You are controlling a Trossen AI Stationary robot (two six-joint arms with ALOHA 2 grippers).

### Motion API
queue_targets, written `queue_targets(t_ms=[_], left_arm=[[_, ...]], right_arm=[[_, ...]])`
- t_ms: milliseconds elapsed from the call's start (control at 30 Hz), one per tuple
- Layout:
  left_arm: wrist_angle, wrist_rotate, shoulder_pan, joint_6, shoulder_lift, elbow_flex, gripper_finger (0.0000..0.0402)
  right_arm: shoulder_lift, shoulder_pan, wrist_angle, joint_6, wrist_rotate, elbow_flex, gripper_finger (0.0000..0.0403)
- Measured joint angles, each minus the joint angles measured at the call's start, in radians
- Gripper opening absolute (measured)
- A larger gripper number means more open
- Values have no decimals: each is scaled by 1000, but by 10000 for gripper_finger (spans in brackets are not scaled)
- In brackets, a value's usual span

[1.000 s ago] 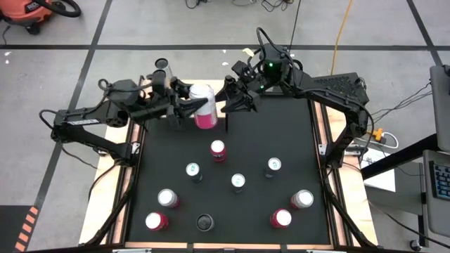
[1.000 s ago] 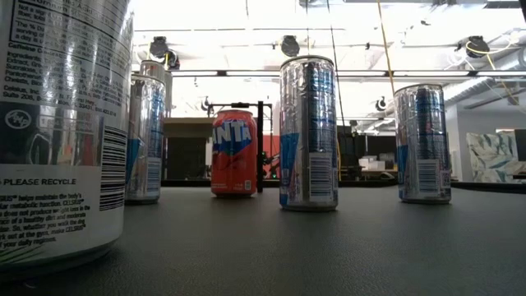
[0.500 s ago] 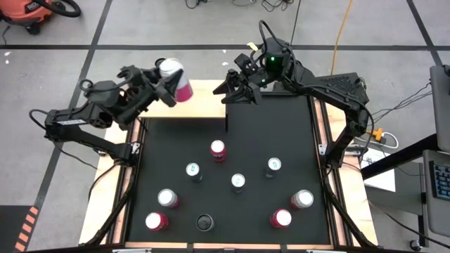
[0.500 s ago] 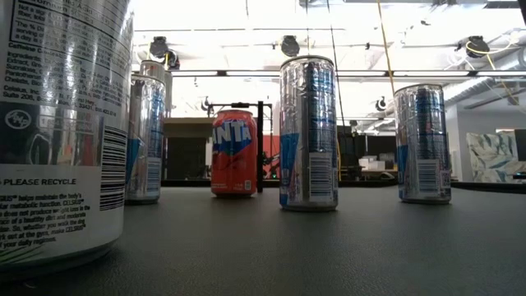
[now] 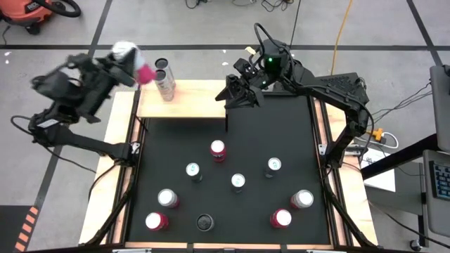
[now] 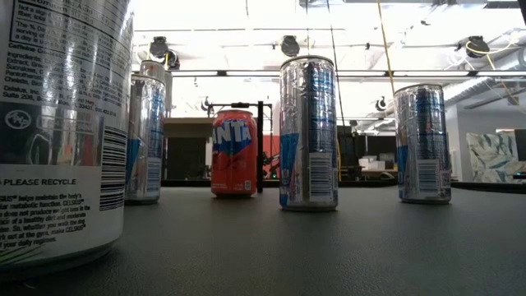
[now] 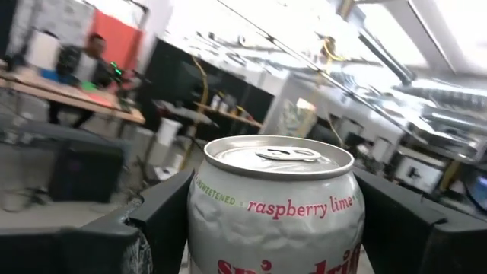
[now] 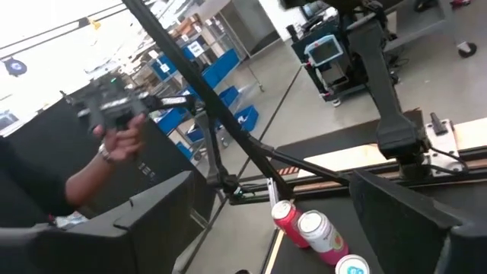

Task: Place canned beverage on shelf
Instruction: Put the top pink soda can on the shelf

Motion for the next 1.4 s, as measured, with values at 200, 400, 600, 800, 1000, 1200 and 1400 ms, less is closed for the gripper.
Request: queue_targets(t_ms=[200,400,600,800,1000,1200,1400], left_arm=[[-10,-54,34,94,-92,0,299],[-115,-131,45,84,-121,1,299],[-123,-122,82,70,-94,0,299],[-120,21,111,-59,-58,0,299],[-18,60,118,-70,4,-1,299],[201,197,122,-89,76,-1,299],[255,193,121,-21,122,-1,299]], right_arm=[[0,-8,-19,-28,0,0,332],[0,-28,-27,-36,0,0,332],[0,-53,-26,-33,5,0,332],[0,-63,7,-79,164,0,332],[0,-19,161,-104,352,0,337],[26,11,318,-54,420,0,357],[35,39,371,-64,425,0,365]])
